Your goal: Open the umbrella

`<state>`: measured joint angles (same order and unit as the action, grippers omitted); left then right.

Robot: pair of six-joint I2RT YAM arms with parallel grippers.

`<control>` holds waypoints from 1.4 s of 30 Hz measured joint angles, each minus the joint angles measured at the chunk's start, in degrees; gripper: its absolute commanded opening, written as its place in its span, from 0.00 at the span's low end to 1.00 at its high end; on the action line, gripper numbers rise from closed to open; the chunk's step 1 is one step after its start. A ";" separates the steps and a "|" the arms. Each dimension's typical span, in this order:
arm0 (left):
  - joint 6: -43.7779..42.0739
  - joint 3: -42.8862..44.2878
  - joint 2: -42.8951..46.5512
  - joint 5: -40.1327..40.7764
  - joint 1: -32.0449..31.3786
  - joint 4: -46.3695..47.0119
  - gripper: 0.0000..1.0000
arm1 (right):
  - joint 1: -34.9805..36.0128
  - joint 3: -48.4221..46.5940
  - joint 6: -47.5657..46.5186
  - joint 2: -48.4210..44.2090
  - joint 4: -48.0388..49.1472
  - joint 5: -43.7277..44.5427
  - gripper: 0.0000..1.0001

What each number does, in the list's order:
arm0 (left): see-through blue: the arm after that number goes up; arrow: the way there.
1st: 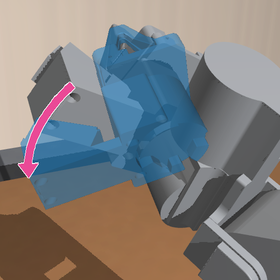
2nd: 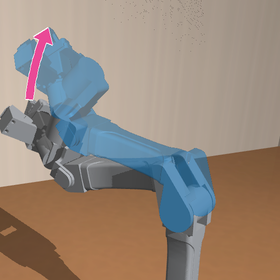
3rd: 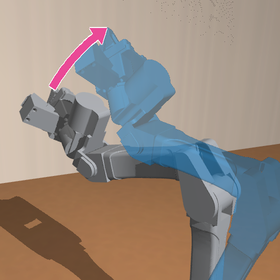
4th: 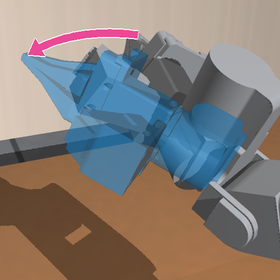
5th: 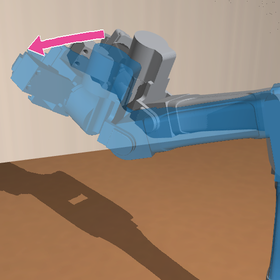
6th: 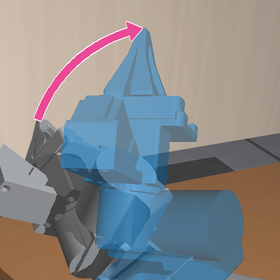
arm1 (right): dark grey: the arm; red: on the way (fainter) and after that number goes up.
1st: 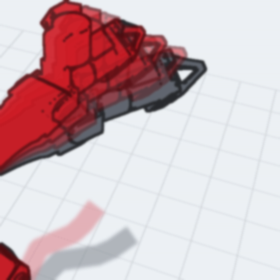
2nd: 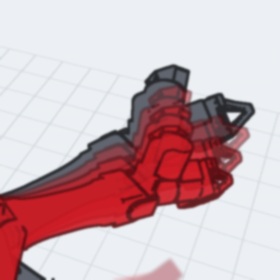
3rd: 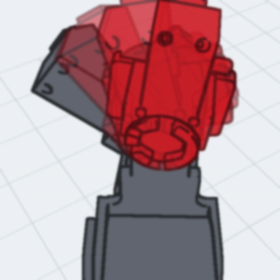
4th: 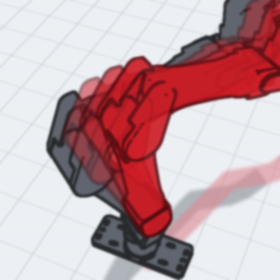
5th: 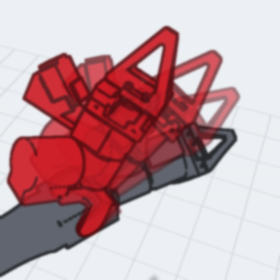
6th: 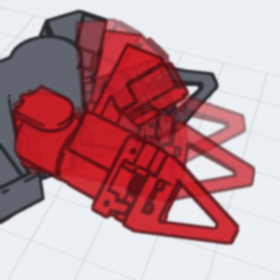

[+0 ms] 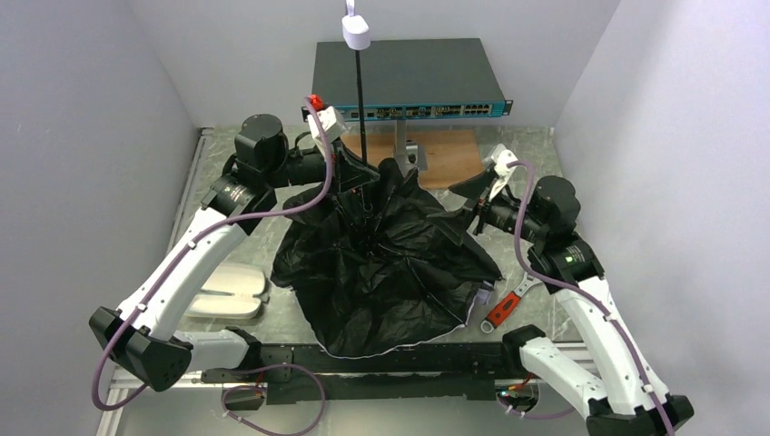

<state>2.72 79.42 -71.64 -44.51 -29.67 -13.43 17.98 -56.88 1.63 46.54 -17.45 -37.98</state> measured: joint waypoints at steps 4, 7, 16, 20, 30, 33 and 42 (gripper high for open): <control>4.04 0.68 -0.46 -2.45 -0.02 2.25 0.00 | 6.12 0.79 -0.72 3.67 6.01 -0.22 0.90; 5.68 1.09 -0.87 -3.72 -0.35 3.39 0.00 | 12.26 0.50 -2.69 7.74 8.85 0.57 0.89; 6.86 1.22 -1.11 -5.09 -2.14 4.20 0.00 | 19.15 -0.48 -5.16 16.90 17.20 3.52 0.72; 7.21 1.22 -1.11 -5.16 -2.19 4.37 0.00 | 19.93 -0.70 -5.62 18.58 20.24 3.87 0.52; 6.27 1.99 -1.62 -4.52 -1.90 5.84 0.00 | 21.42 -1.57 -6.62 20.59 23.82 1.81 0.13; 5.40 3.32 -2.40 -4.50 -1.79 4.22 0.00 | 21.40 -0.42 -8.44 20.83 25.57 1.40 0.13; -0.61 4.85 -3.96 -4.57 -1.42 -3.13 0.00 | 21.44 3.63 -12.15 21.55 29.53 1.20 0.00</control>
<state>2.11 84.27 -75.59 -49.08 -31.09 -16.56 39.42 -53.25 -10.52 68.10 12.08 -36.77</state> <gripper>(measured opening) 0.066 0.224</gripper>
